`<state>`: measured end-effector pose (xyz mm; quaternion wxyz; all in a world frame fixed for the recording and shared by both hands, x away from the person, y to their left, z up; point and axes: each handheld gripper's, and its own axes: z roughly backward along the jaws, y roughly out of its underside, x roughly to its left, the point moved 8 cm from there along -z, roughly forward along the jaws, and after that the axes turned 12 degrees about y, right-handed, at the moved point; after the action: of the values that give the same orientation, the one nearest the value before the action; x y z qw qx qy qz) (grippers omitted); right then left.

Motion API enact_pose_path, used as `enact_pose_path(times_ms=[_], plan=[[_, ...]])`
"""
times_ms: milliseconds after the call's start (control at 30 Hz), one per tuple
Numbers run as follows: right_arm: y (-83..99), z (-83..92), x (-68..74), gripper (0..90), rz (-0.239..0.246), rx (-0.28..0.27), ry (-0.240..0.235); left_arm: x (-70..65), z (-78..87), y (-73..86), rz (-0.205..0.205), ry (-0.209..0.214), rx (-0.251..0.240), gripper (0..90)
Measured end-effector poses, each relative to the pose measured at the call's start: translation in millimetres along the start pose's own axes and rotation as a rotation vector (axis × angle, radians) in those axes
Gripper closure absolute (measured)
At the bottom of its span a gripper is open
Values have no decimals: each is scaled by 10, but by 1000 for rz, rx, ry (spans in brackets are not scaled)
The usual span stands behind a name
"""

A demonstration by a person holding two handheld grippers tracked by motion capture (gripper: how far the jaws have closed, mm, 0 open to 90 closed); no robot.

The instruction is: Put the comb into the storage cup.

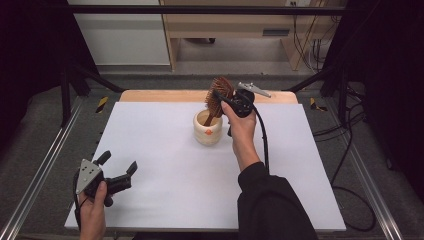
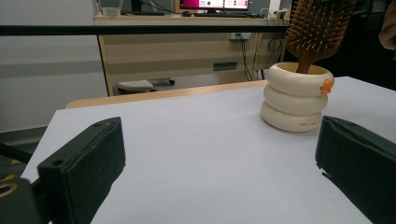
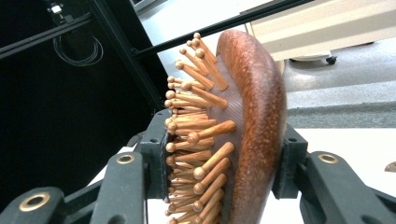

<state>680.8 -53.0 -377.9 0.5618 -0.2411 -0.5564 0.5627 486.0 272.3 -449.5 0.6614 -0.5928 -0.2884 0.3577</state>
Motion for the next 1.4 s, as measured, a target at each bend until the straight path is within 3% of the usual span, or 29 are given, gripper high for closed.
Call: enact_pose_path(times_ms=[1400], plan=[[67, -34, -53, 511, -38, 13, -10, -4, -1, 1, 0, 2, 0, 18]])
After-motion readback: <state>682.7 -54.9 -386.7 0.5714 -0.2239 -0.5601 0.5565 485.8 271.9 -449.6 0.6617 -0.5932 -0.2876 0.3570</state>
